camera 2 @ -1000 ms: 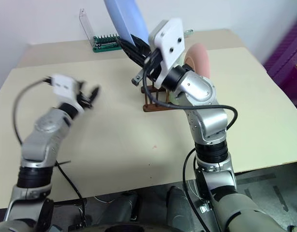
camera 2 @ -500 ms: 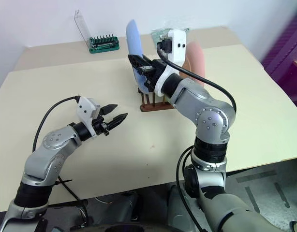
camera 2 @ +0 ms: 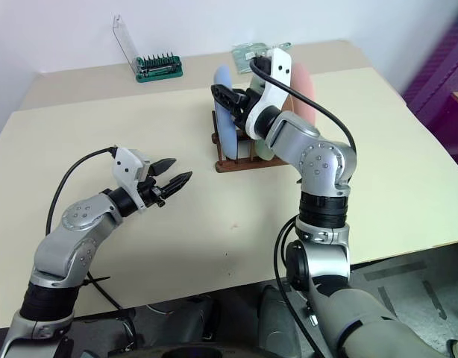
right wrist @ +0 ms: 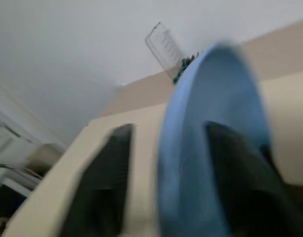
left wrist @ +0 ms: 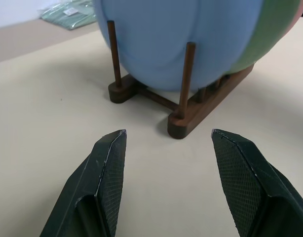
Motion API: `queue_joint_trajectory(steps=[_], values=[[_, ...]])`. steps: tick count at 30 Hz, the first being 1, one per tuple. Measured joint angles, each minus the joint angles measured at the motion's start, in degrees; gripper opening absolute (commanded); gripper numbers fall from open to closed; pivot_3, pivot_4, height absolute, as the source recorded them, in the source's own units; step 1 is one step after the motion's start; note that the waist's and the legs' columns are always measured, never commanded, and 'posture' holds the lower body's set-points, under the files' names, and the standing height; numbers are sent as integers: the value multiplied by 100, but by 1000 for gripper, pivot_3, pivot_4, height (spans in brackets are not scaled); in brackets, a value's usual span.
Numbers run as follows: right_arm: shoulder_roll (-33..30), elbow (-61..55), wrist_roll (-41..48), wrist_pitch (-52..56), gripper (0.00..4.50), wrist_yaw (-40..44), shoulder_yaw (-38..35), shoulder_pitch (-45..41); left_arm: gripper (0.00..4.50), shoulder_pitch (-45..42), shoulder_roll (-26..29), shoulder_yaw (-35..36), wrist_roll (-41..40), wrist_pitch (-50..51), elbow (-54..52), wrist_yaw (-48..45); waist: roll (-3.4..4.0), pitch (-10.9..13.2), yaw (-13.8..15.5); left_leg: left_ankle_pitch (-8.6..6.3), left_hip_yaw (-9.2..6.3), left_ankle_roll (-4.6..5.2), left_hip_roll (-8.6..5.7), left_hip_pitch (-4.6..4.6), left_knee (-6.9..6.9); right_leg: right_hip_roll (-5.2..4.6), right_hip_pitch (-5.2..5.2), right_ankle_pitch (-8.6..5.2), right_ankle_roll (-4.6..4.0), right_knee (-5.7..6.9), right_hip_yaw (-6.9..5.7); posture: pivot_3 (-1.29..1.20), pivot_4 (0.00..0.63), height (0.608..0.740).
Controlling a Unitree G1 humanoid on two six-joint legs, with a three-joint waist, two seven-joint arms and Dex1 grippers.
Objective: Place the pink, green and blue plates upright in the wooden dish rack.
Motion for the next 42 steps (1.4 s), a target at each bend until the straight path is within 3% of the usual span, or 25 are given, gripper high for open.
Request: queue_joint_trajectory(steps=[7,10,13,20,23,26,33,42], values=[[-1476,-566,-1635,-1413,3597,1156,1561,-12,2820,-3,-95,20,-1,100,-42,21,-1,0,20,-1,11,1,-1,-3,2,-4,-6,0,1,2,-1,0,150,740],[-1937,-914,-2240,-2459,3597,1612,1697,176,2820,-17,-138,-6,75,80,-32,96,-4,-2,34,-1,14,2,-1,-2,2,-5,-3,0,1,-1,-1,0,150,740],[-2177,-1185,-2103,-2912,3597,1964,1111,772,2820,-78,-203,-59,461,-69,180,382,-10,-5,69,-2,13,4,-1,-1,11,-5,10,1,1,-9,-2,0,150,740],[-3290,-1211,-1607,-2962,3597,2610,-1253,2920,2820,-200,-373,186,1210,-697,1301,1178,-9,-6,189,-4,20,8,1,1,10,-5,14,4,-2,-13,-1,0,150,740],[-3358,-1266,-1432,-2873,3597,3001,-1582,4039,2820,-161,-395,331,1281,-887,1608,1272,-3,-9,152,-5,49,9,10,8,10,-4,8,7,-5,-9,11,0,150,740],[-3336,-1272,-1365,-2833,3597,3249,-1457,4512,2820,-111,-432,323,1278,-966,1636,1205,5,-13,135,-8,81,14,17,17,14,-5,7,13,-10,-4,24,0,150,740],[-3313,-978,-1760,-3254,3597,3515,-723,4690,2820,508,-417,211,883,-630,1241,484,3,-14,181,-19,96,32,23,11,26,-5,5,15,-9,-10,23,0,150,740],[-3325,414,-2127,-4092,3597,3952,-430,4179,2820,583,-545,198,1071,-493,728,891,2,-14,175,-20,100,32,28,17,27,-2,12,26,-7,-20,21,0,150,740]])
